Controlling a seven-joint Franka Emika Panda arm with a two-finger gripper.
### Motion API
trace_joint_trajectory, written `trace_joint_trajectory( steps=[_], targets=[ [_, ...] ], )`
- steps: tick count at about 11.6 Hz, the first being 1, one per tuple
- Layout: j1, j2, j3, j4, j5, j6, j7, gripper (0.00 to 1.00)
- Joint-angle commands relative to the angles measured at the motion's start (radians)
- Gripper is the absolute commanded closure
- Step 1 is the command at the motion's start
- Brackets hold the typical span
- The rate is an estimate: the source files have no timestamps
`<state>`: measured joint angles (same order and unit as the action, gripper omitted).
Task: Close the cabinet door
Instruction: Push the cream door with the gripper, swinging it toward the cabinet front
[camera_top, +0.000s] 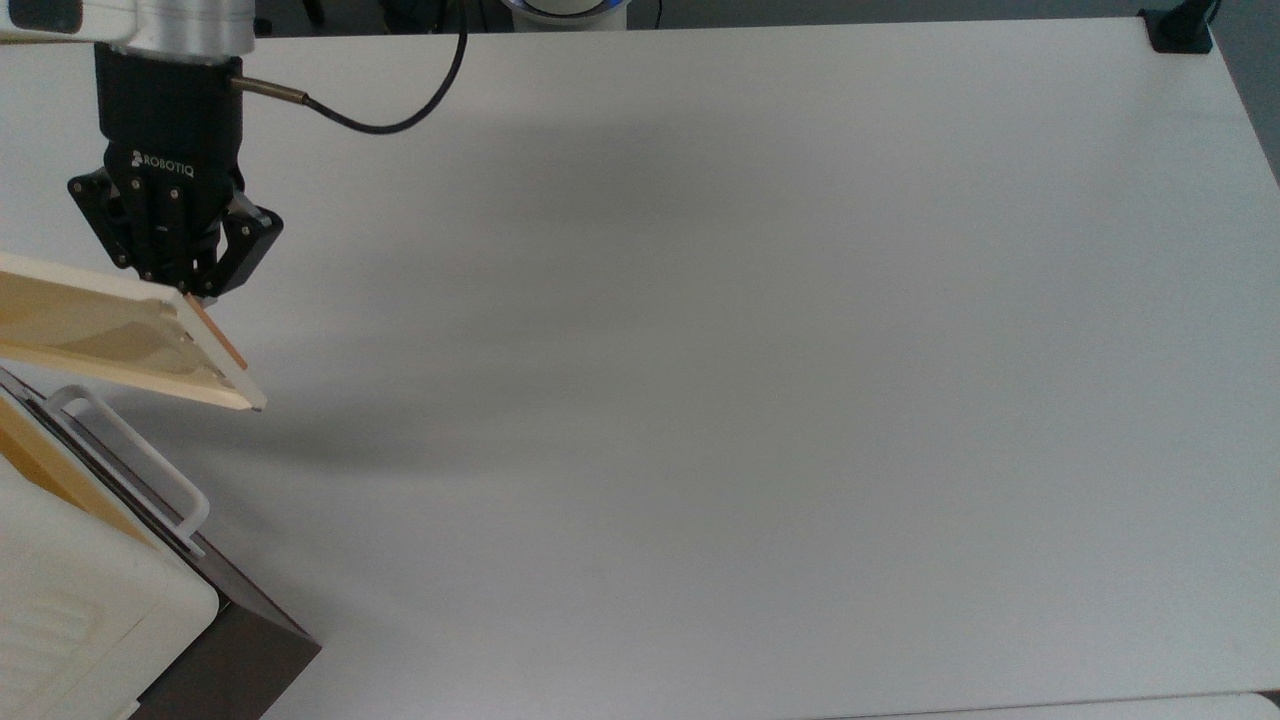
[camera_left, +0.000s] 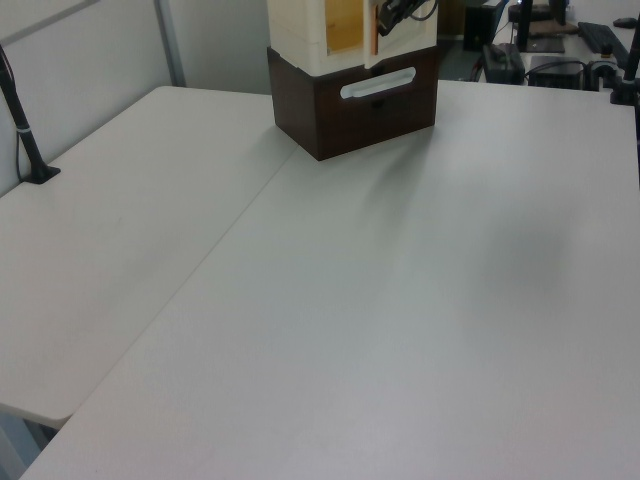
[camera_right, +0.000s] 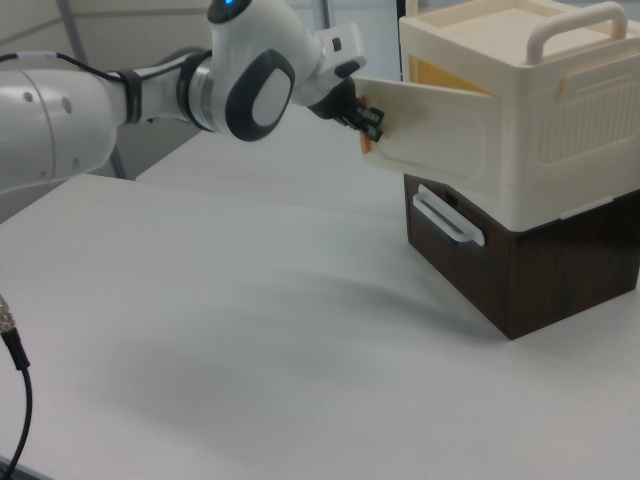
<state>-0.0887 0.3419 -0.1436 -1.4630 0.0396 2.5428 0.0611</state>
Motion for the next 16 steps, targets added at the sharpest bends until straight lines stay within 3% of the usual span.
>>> trace_joint_trajectory(
  steps=[1, 6, 9, 16],
  targets=[
    [0.004, 0.032, 0.004, 0.024, 0.006, 0.097, 0.114, 0.89],
    [0.023, 0.108, -0.002, 0.110, -0.001, 0.206, 0.155, 0.87],
    [0.020, 0.141, -0.007, 0.128, -0.055, 0.307, 0.157, 0.84],
    [-0.025, 0.166, -0.027, 0.161, -0.057, 0.318, 0.149, 0.84]
  ],
)
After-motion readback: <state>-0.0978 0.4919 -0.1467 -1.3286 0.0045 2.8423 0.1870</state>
